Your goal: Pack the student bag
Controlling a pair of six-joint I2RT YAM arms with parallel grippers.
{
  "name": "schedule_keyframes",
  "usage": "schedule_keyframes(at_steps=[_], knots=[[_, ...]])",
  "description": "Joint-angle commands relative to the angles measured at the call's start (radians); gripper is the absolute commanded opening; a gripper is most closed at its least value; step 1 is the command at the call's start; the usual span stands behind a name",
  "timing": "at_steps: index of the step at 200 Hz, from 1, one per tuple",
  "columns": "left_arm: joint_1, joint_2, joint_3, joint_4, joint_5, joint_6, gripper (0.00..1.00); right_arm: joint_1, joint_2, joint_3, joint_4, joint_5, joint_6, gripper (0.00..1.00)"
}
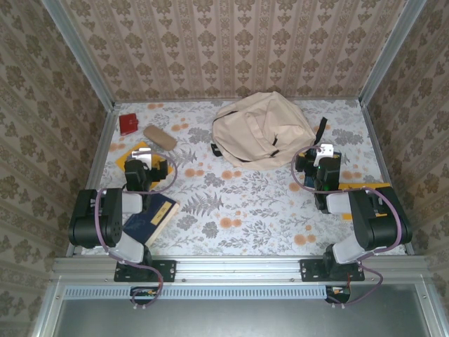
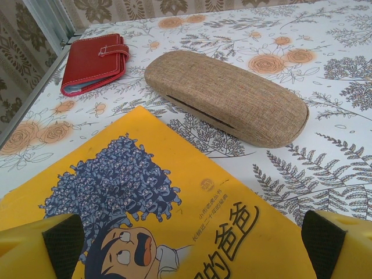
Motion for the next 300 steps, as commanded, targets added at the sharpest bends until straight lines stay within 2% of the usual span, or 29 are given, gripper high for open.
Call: schedule_keyframes(at_steps=[1,76,98,121,142,159,179,199,220,265,300], knots=[[0.005,-0.006,0.025,0.001,0.016,0.006,1.0,-0.005,0.008,0.019,-0.007,-0.018,-0.006,1.0],[0.005,-0.008,0.02,0.008,0.018,0.008,1.0,-0.005,0.007,0.014,-0.001,-0.018,-0.006,1.0],[0.005,-0.031,0.012,0.011,-0.02,-0.004,1.0,-0.003,-0.03,0.017,-0.029,-0.007,-0.007,1.0],[0.007,-0.133,0.018,-0.086,-0.088,-0.035,1.0,-0.001,-0.179,0.055,-0.215,0.037,0.006,1.0],[0.005,-0.223,0.057,-0.225,-0.09,-0.033,1.0,0.001,-0.293,0.135,-0.451,0.06,0.053,1.0],[0.005,-0.294,0.108,-0.359,-0.098,-0.087,1.0,0.001,-0.348,0.221,-0.665,0.08,0.14,1.0],[-0.001,-0.349,0.197,-0.534,-0.057,-0.173,1.0,0.001,-0.369,0.334,-0.901,0.096,0.272,1.0],[-0.01,-0.344,0.328,-0.741,0.011,-0.298,1.0,0.001,-0.331,0.46,-1.105,0.085,0.394,1.0],[-0.055,-0.287,0.454,-0.886,0.078,-0.338,1.0,0.015,-0.259,0.558,-1.194,-0.059,0.467,1.0],[-0.225,-0.11,0.624,-0.977,0.107,-0.36,1.0,0.207,-0.012,0.748,-1.228,-0.168,0.551,0.99],[-0.3,-0.004,0.699,-0.993,0.107,-0.42,0.97,0.364,0.22,0.924,-1.219,-0.218,0.594,0.85]])
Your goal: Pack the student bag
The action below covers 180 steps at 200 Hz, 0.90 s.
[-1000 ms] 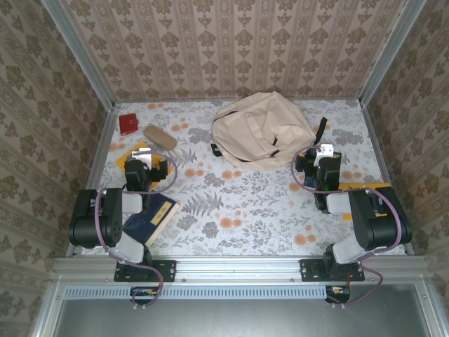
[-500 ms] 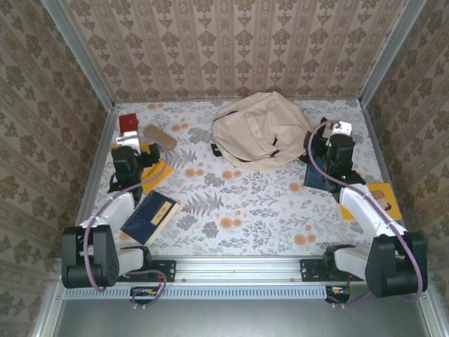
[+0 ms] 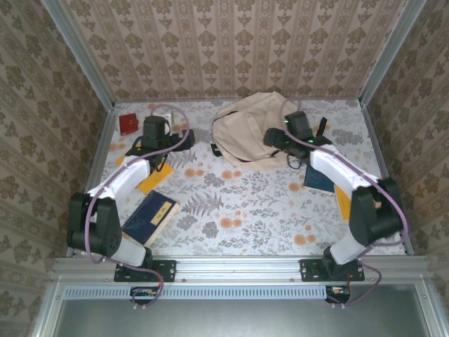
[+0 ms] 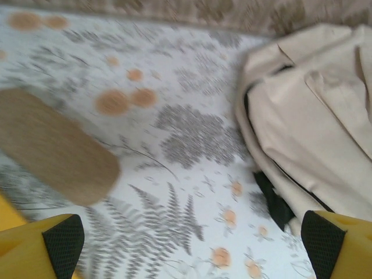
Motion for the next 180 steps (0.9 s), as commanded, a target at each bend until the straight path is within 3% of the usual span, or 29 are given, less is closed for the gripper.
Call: schedule_keyframes(at_steps=[1,52,98,141,180], knots=[[-0.034,0.046,0.059,-0.074,0.024,-0.066,0.97,0.088,0.126,0.122,-0.05,-0.074,0.061,0.85],[-0.043,0.046,0.069,-0.137,-0.02,-0.116,0.95,0.185,0.478,0.475,-0.147,-0.076,0.069,0.78],[-0.001,0.002,0.059,-0.19,-0.006,-0.121,0.92,0.243,0.677,0.694,-0.277,-0.139,0.014,0.77],[0.025,-0.021,0.057,-0.216,0.004,-0.125,0.89,0.319,0.653,0.568,-0.297,-0.24,-0.063,0.76],[0.024,-0.019,0.061,-0.235,0.028,-0.13,0.87,0.421,0.477,0.288,-0.267,-0.303,-0.138,0.76]])
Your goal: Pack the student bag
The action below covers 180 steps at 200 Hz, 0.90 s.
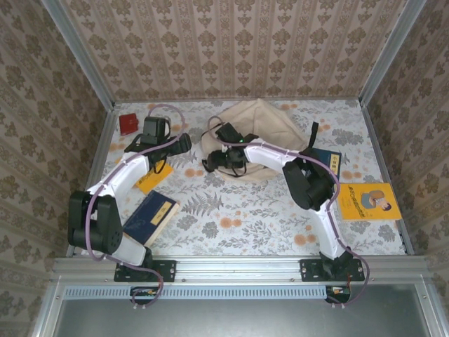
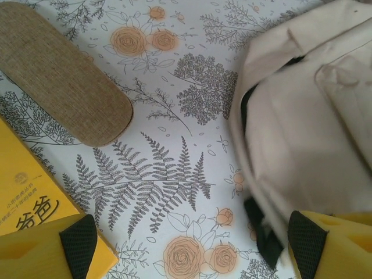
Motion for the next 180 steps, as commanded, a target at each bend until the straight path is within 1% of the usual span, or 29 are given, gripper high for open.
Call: schedule_keyframes(at_steps=[1,18,21,37,58,87,109,115,118,125,145,154,180], knots=[[-0.001,-0.02,0.016,-0.04,0.026,-0.02,0.87,0.086,-0.094,-0.194,-0.094,-0.133,-0.067,0.76],[-0.005,-0.018,0.01,-0.04,0.048,-0.024,0.86,0.102,-0.199,-0.317,-0.087,-0.14,-0.08,0.76],[-0.007,-0.018,0.01,-0.041,0.053,-0.024,0.86,0.103,-0.219,-0.335,-0.063,-0.141,-0.079,0.75],[-0.024,-0.013,0.01,-0.043,0.069,-0.018,0.84,0.093,-0.329,-0.403,-0.056,-0.098,-0.068,0.75],[-0.056,0.007,0.022,-0.046,0.108,-0.014,0.81,0.059,-0.453,-0.443,-0.055,-0.025,-0.022,0.76],[-0.117,0.064,0.035,-0.026,0.168,-0.052,0.71,-0.026,-0.569,-0.518,-0.008,0.075,0.085,0.73],[-0.176,0.133,0.063,-0.015,0.229,-0.082,0.61,-0.104,-0.621,-0.582,0.005,0.121,0.176,0.72],[-0.183,0.152,0.071,-0.016,0.232,-0.083,0.58,-0.126,-0.633,-0.599,0.011,0.122,0.192,0.72],[-0.212,0.16,0.076,-0.017,0.232,-0.083,0.57,-0.133,-0.638,-0.605,0.012,0.122,0.196,0.72],[-0.237,0.183,0.089,-0.017,0.228,-0.085,0.55,-0.157,-0.653,-0.626,0.013,0.13,0.218,0.72],[-0.28,0.258,0.128,-0.026,0.237,-0.096,0.48,-0.208,-0.666,-0.658,-0.007,0.146,0.25,0.72],[-0.294,0.293,0.15,-0.041,0.24,-0.097,0.44,-0.232,-0.659,-0.662,-0.034,0.159,0.264,0.72],[-0.321,0.372,0.185,-0.079,0.233,-0.107,0.41,-0.265,-0.622,-0.664,-0.053,0.169,0.265,0.72]])
